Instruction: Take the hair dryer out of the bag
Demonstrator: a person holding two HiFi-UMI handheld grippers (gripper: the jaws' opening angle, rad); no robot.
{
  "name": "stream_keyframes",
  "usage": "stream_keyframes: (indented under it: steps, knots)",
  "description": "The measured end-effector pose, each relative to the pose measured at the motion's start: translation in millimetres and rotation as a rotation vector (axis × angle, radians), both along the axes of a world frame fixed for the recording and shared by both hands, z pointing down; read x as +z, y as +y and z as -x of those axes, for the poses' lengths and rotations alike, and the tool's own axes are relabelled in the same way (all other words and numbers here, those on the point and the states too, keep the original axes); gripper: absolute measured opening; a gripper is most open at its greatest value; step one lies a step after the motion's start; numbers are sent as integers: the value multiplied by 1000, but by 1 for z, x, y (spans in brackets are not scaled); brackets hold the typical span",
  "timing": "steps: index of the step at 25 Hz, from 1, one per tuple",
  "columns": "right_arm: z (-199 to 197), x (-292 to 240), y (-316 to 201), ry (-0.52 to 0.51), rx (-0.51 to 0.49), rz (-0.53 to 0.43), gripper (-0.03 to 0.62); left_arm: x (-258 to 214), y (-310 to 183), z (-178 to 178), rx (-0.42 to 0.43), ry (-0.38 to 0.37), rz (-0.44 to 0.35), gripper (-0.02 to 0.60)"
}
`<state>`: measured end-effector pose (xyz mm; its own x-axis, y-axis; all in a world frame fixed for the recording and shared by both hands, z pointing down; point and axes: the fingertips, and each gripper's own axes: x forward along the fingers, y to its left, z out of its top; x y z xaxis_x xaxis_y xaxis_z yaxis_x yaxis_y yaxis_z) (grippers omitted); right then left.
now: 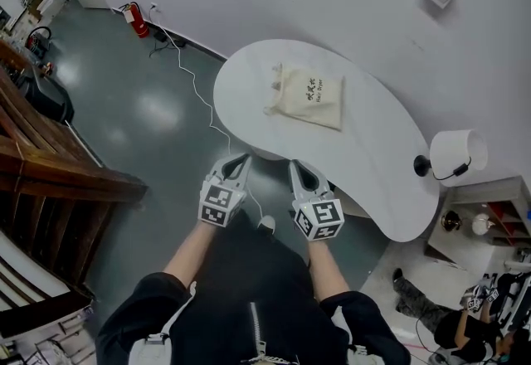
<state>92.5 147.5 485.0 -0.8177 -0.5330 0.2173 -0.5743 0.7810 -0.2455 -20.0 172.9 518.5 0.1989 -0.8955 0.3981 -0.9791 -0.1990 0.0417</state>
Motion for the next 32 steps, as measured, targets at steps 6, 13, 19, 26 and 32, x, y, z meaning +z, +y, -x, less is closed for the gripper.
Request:
stream_keyframes:
  steps: [6,13,19,26,32]
  knots:
    - [7,1,-16,2,13,0,5,2,-19,9,16,-3,2,12]
    - [18,7,-43,17,61,11,5,12,-54,20,61,18,13,12]
    - [37,11,-86,34,112,22,5,18,-103,36,125,24,24,12]
    - [79,7,-131,41,150,28,5,18,-151,71,184,20,34,14]
    - [107,10,-157,68,182,34,5,21,-183,96,230,22,35,13]
